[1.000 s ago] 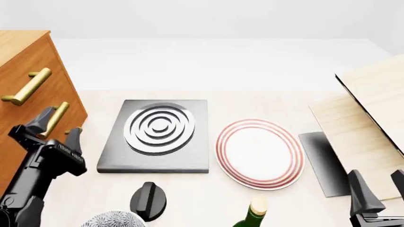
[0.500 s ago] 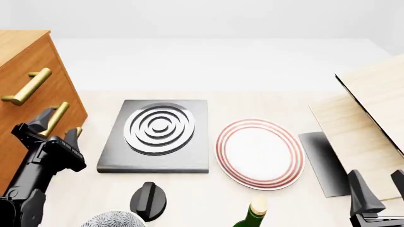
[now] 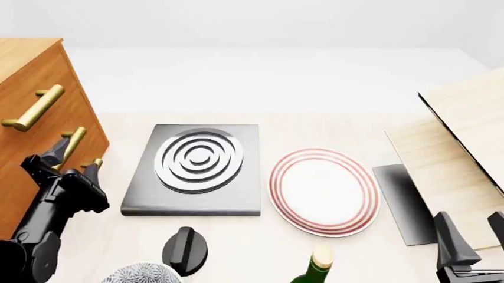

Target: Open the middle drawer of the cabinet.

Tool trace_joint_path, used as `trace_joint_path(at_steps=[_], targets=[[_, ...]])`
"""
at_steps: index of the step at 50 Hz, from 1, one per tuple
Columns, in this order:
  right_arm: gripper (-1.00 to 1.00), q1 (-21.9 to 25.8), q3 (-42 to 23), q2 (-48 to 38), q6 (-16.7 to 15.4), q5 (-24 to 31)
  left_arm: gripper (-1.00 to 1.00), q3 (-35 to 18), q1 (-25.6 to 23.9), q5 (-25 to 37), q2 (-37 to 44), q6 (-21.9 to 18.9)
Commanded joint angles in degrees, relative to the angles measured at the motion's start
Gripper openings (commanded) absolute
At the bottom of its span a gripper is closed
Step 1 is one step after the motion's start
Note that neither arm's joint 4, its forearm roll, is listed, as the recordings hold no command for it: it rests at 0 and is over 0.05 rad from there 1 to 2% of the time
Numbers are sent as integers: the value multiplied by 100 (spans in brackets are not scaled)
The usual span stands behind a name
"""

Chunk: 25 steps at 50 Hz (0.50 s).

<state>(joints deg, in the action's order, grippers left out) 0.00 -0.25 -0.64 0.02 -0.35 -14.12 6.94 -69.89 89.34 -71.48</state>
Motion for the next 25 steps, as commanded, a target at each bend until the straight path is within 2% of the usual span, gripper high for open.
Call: trace_joint_path(at_steps=[1,14,25], targets=[[100,-1,0,0,1,0,100,-97,125,0,234,29],[100,0,0,1,0,0,100,-14,381,0,149,-184],[100,0,0,1,0,0,100,-104,494,0,288,-168]])
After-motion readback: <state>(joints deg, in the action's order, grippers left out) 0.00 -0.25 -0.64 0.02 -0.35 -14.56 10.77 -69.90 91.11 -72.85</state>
